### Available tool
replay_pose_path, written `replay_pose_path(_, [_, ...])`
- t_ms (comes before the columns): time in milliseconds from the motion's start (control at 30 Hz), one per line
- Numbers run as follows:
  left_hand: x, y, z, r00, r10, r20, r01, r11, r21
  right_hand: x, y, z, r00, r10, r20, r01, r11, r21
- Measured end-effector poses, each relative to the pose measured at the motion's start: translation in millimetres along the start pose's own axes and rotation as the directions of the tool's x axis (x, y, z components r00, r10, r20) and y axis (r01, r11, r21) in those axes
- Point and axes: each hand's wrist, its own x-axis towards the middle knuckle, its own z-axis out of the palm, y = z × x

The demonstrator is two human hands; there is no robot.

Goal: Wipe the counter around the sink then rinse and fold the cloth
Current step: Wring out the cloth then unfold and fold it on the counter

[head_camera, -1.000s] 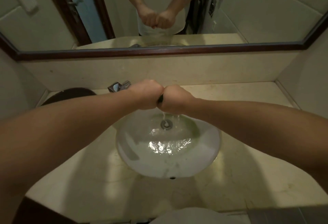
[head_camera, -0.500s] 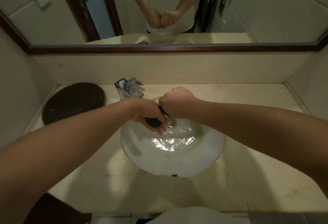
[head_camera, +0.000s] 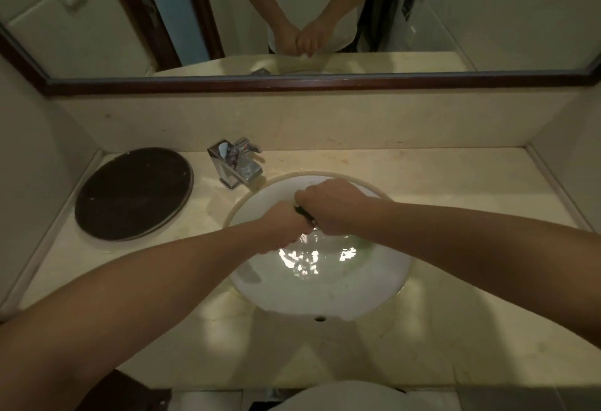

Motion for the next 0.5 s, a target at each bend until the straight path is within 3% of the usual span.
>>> replay_pose_path(67, [5,-2,-3,0.991,0.103,-0.089,-0.080,0.969,0.236,-8,0,-4,0.991,-0.008,0.133,-0.027,0.966,0.258])
replay_pose_path(167, [2,-3,-11,0.944,0.284,-0.169,-0.165,0.849,0.502,-14,5,-20,0.980,0.016,0.198,-0.140,0.761,0.633])
replay_pose_path(233, [-2,-1,-19,0.899,0.382,-0.214,-0.187,0.778,0.600,-17,12,-30,0.957,0.142,0.254,-0.291,0.438,0.851])
replay_pose_path(267, [-7,1,-23,0.868,0.440,-0.230,-0.187,0.719,0.670,-18,17,-31,0.936,0.169,0.308,-0.337,0.189,0.922])
replay_pose_path(333, [-16,10,-30,0.796,0.560,-0.228,-0.191,0.591,0.784,-24,25,-29,0.913,0.126,0.387,-0.336,-0.306,0.891])
replay_pose_path(367, [-22,15,-33,0.759,0.616,-0.211,-0.189,0.518,0.834,-28,27,-25,0.898,0.083,0.431,-0.343,-0.480,0.807])
replay_pose_path(433, [-31,24,-38,0.660,0.733,-0.164,-0.207,0.388,0.898,-36,25,-16,0.875,0.003,0.485,-0.357,-0.672,0.649])
replay_pose_path(500, [-37,29,-40,0.489,0.866,-0.104,-0.257,0.257,0.932,-46,14,-15,0.869,-0.170,0.465,-0.424,-0.740,0.522])
